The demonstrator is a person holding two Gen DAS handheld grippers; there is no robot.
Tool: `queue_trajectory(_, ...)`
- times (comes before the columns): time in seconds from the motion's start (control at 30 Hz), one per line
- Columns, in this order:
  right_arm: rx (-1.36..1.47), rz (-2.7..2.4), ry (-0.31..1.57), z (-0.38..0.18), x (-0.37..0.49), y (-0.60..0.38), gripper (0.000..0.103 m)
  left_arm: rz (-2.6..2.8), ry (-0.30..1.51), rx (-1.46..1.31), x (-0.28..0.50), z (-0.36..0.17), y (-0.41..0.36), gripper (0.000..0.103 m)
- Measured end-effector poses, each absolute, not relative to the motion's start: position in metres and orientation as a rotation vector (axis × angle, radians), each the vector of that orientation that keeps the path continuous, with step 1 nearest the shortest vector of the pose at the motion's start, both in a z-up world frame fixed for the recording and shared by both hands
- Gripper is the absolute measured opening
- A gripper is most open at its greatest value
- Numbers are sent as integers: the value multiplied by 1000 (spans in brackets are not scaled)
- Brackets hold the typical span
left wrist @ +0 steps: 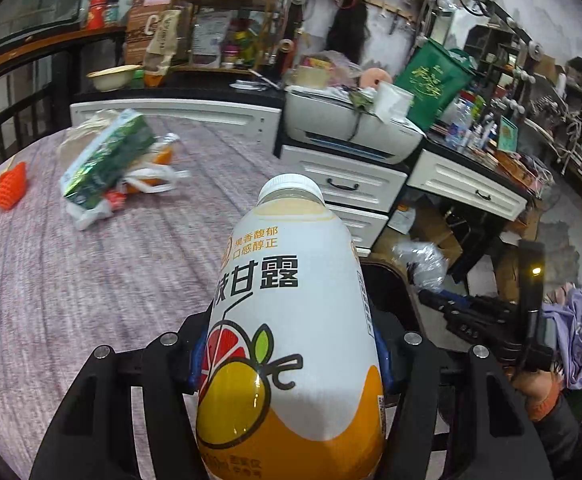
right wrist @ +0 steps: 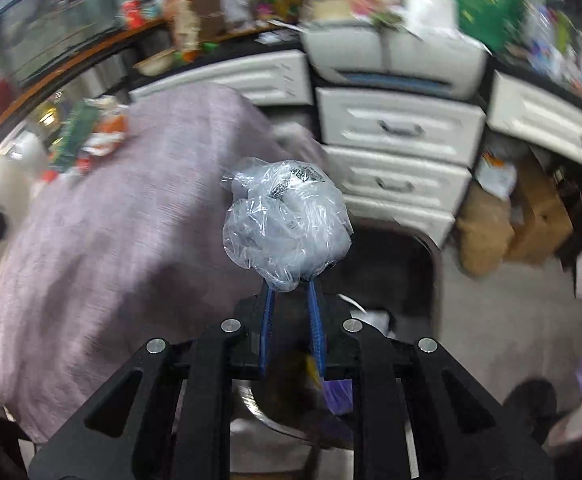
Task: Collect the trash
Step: 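Carry the clear bag over the black bin and open the right gripper, then lower the drink bottle into the bin and open the left gripper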
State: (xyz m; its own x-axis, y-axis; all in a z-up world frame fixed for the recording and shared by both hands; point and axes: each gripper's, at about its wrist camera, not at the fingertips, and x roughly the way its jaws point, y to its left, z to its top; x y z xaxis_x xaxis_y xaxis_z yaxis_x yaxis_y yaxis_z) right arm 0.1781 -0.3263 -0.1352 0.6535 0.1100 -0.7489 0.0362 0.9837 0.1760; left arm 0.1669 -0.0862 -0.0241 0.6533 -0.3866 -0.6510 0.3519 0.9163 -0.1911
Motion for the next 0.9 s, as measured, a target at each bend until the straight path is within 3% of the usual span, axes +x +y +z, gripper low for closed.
queue_trajectory(0.47, 270, -84, 1019, -234, 187, -379, 18, -516, 807, 5, 175, -44, -166, 60)
queue_trajectory(0.57, 277, -114, 1041, -248, 189, -382, 25, -529, 821, 20, 176, -50, -178, 60)
queue_trajectory(0.63, 304, -115, 1048, -251, 186, -385, 48, -542, 833, 29, 177, -55, -185, 60)
queue_trajectory(0.7, 318, -126, 1025, -249, 179, -388, 60, -554, 846, 39, 178, -60, -192, 60)
queue_trajectory(0.9, 340, -167, 938, -224, 151, -403, 64, -595, 885, 69, 179, -72, -215, 60)
